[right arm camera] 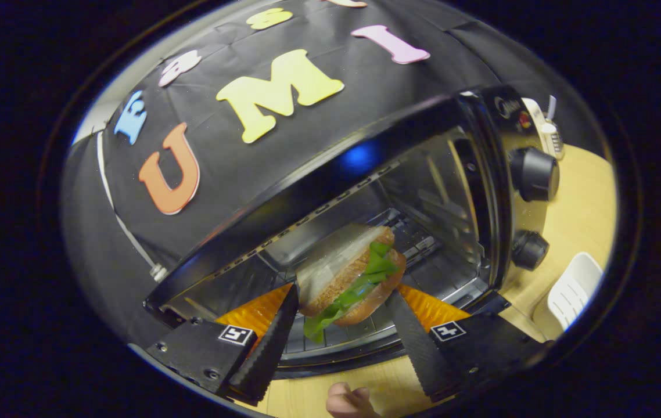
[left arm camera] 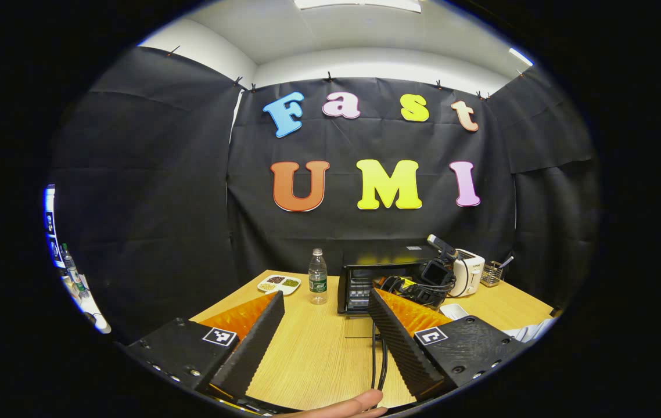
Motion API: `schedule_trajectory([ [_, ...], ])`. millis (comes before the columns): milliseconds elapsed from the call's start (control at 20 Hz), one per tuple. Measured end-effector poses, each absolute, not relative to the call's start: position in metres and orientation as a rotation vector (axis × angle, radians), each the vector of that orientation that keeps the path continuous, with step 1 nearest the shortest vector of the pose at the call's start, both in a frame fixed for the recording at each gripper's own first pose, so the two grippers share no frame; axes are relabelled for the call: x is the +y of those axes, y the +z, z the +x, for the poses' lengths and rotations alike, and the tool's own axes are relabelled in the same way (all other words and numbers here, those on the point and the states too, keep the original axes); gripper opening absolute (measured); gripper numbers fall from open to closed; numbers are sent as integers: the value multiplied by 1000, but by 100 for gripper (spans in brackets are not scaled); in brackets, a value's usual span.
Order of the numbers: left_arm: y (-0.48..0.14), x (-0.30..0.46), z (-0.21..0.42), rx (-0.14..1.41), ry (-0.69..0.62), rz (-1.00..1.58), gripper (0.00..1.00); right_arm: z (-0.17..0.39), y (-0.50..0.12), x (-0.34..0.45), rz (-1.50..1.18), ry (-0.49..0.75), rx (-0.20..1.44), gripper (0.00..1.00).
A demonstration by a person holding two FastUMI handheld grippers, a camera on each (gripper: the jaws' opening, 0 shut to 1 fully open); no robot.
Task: Open the electric oven with the left hand, put the food in, and close the electric oven.
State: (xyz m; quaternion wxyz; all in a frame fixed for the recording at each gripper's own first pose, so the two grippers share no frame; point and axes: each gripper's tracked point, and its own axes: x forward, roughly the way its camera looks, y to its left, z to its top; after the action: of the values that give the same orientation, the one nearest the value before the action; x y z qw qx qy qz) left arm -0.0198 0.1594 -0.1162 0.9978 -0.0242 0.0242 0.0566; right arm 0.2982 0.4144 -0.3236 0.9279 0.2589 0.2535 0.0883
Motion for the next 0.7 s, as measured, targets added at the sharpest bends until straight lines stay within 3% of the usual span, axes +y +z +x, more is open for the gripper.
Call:
schedule_trajectory([
  [350, -122, 162, -19, 67, 121, -42, 95, 289, -340, 417, 230, 223, 640, 100],
  [550, -126, 165, -16, 72, 121, -50, 95, 282, -343, 415, 107, 319, 729, 100],
  [600, -126, 167, -16, 75, 125, -48, 95, 278, -340, 415, 92, 343, 742, 91],
  [650, -127, 170, -16, 77, 136, -39, 95, 274, -340, 412, 81, 359, 760, 100],
  [700, -128, 174, -16, 76, 150, -28, 96, 270, -338, 408, 86, 366, 768, 100],
])
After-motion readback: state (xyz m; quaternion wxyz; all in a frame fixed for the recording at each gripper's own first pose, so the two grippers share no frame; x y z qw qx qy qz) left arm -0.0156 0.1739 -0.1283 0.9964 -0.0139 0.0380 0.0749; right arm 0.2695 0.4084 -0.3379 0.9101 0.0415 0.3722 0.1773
